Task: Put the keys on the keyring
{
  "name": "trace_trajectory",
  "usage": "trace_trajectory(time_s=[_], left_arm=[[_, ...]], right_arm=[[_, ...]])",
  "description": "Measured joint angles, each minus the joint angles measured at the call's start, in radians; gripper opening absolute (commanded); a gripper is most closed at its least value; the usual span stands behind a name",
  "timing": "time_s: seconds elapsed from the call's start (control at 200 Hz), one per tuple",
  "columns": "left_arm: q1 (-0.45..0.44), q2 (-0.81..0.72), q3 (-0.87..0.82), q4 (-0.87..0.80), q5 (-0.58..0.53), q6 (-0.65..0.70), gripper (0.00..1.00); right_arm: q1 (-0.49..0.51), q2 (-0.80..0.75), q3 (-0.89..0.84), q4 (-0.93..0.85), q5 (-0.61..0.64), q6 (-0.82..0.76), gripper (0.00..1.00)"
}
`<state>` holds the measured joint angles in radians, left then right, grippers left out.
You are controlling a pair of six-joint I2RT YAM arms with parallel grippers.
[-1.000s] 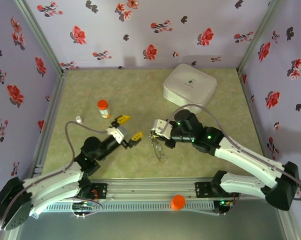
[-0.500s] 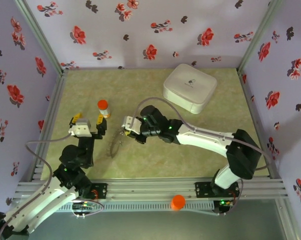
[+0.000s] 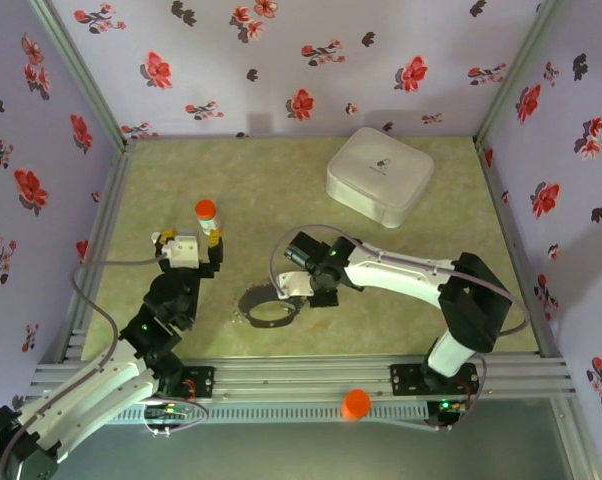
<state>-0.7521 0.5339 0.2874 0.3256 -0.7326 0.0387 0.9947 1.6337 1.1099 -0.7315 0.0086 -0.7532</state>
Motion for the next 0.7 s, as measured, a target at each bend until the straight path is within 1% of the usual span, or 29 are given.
trace_trajectory(time_s=[0.075,0.105,0.14,0.215,0.345,0.395,0.445,0.495,0.575,0.615,0.7], left_arm=[[0.016,0.01,0.0,-0.009,0.009,-0.007,0.84],[0.026,0.013,0.001,-0.014,0.014,-0.01,0.85],[0.038,0.019,0.001,-0.019,0.02,-0.013,0.86],[0.069,0.031,0.006,-0.034,0.035,-0.023,0.9],[0.145,0.069,0.025,-0.069,0.069,-0.039,0.99],[0.176,0.086,0.032,-0.074,0.08,-0.041,1.0],[0.206,0.1,0.035,-0.076,0.09,-0.051,1.0],[0.235,0.115,0.035,-0.076,0.098,-0.06,1.0],[0.281,0.149,0.036,-0.072,0.107,-0.068,1.0],[0.306,0.17,0.036,-0.067,0.109,-0.071,1.0],[0.371,0.223,0.035,-0.041,0.127,-0.082,1.0]], right_arm=[[0.0,0.005,-0.023,-0.024,0.034,0.0,0.2],[0.0,0.007,-0.031,-0.031,0.045,-0.003,0.27],[-0.002,0.009,-0.039,-0.042,0.058,-0.003,0.32],[-0.012,0.011,-0.057,-0.065,0.085,0.006,0.38],[-0.068,0.0,-0.074,-0.08,0.105,0.021,0.44],[-0.103,-0.034,-0.093,-0.057,0.1,0.048,0.49],[-0.145,-0.095,-0.13,-0.003,0.085,0.083,0.54],[-0.201,-0.174,-0.176,0.077,0.076,0.158,0.6],[-0.296,-0.303,-0.27,0.264,0.083,0.286,0.66],[-0.344,-0.36,-0.322,0.365,0.109,0.365,0.7],[-0.451,-0.441,-0.425,0.553,0.171,0.499,0.7]])
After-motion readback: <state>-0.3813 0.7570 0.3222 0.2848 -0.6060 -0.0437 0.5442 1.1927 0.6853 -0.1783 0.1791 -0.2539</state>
